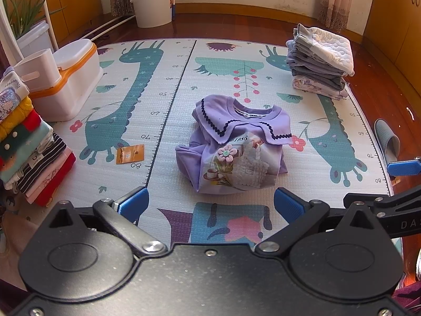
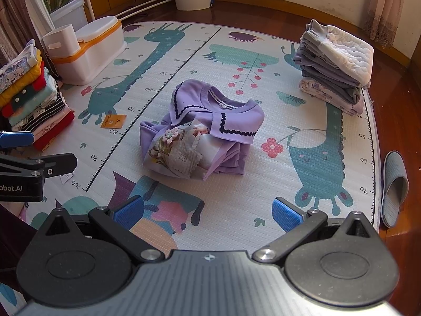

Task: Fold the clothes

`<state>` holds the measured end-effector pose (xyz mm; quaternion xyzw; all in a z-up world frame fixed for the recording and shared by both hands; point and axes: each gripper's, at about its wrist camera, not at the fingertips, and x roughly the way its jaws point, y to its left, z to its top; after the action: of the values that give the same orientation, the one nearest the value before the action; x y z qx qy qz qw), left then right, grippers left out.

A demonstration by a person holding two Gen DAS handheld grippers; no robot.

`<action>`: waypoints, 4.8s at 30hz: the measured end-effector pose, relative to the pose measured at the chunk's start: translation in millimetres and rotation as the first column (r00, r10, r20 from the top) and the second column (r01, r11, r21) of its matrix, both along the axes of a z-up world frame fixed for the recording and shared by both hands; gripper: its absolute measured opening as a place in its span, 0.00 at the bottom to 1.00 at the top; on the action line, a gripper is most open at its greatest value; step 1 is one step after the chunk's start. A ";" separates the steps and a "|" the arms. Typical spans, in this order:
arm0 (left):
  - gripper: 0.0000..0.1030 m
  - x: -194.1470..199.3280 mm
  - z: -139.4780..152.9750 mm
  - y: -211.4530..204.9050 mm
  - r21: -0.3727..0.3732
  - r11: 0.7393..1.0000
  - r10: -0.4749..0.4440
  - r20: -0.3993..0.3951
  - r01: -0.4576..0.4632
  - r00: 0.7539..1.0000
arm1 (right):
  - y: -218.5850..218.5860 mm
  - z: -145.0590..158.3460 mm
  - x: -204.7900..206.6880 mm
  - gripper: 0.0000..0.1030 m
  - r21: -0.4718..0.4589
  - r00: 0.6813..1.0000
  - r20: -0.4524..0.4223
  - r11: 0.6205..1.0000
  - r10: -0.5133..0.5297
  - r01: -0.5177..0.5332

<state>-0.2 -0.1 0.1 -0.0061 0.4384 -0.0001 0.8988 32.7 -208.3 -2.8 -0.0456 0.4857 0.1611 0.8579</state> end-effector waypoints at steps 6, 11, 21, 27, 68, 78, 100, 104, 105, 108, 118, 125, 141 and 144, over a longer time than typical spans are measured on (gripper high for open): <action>1.00 -1.0 0.4 -1.1 0.001 1.000 0.000 0.001 0.000 1.000 | 0.3 -0.3 0.3 1.00 -0.001 1.000 -0.001 1.000 0.002 -0.002; 1.00 -0.3 -1.7 0.1 -0.002 1.000 0.001 -0.001 -0.001 1.000 | 1.0 -0.4 0.1 1.00 -0.002 1.000 -0.002 1.000 0.003 -0.003; 1.00 0.0 -0.7 0.1 0.001 1.000 0.004 0.000 -0.004 1.000 | 1.2 -1.3 0.6 1.00 0.002 1.000 -0.007 1.000 0.008 -0.008; 1.00 10.4 1.7 -1.8 -0.013 0.999 -0.036 -0.023 0.036 0.999 | 0.4 -2.9 7.7 1.00 0.037 0.999 -0.040 0.999 0.028 -0.027; 0.98 312.7 -64.3 17.6 0.070 0.741 -0.637 -0.242 0.668 0.732 | -37.5 -101.1 279.3 0.75 0.003 0.961 -0.133 0.970 0.242 -0.243; 0.85 364.5 -120.0 -7.4 0.008 0.640 -0.742 -0.256 0.769 0.620 | -58.0 -151.0 314.0 0.75 0.123 0.965 -0.120 0.968 0.232 -0.217; 0.69 427.0 -204.6 13.3 -0.356 0.517 -0.855 -0.257 0.778 0.451 | -47.3 -218.2 345.6 0.67 0.417 0.909 -0.195 0.870 0.369 -0.264; 0.53 414.8 -194.4 21.9 -0.304 0.487 -0.870 -0.250 0.819 0.425 | -49.6 -208.0 335.6 0.53 0.404 0.900 -0.170 0.861 0.401 -0.307; 0.47 411.4 -192.5 22.1 -0.287 0.483 -0.871 -0.253 0.827 0.421 | -50.5 -205.2 333.3 0.47 0.396 0.902 -0.159 0.863 0.401 -0.314; 0.32 398.3 -186.7 25.3 -0.218 0.468 -0.875 -0.253 0.857 0.413 | -46.9 -199.6 325.7 0.30 0.340 0.898 -0.134 0.871 0.418 -0.355; 0.11 373.4 -140.1 27.0 0.069 0.496 -0.854 -0.145 0.866 0.500 | -44.6 -158.3 317.7 0.17 0.180 0.919 0.011 0.903 0.395 -0.390; 0.10 382.5 -81.7 17.0 0.241 0.577 -0.806 0.016 0.780 0.592 | -54.0 -102.0 347.4 0.17 0.130 0.948 0.175 0.948 0.267 -0.291; 0.09 390.1 47.6 -10.0 0.588 0.772 -0.590 0.519 0.242 0.618 | -40.8 33.5 395.3 0.13 0.085 0.722 0.692 0.994 -0.009 -0.070; 0.09 373.1 45.0 -15.2 0.668 0.714 -0.644 0.513 0.207 0.567 | -34.5 34.4 386.8 0.13 0.015 0.664 0.746 0.995 0.053 -0.096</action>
<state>372.9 -15.2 45.1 0.3579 0.0191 -0.1076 0.9274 419.5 -242.8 31.7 -0.1046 0.0865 0.1762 0.9750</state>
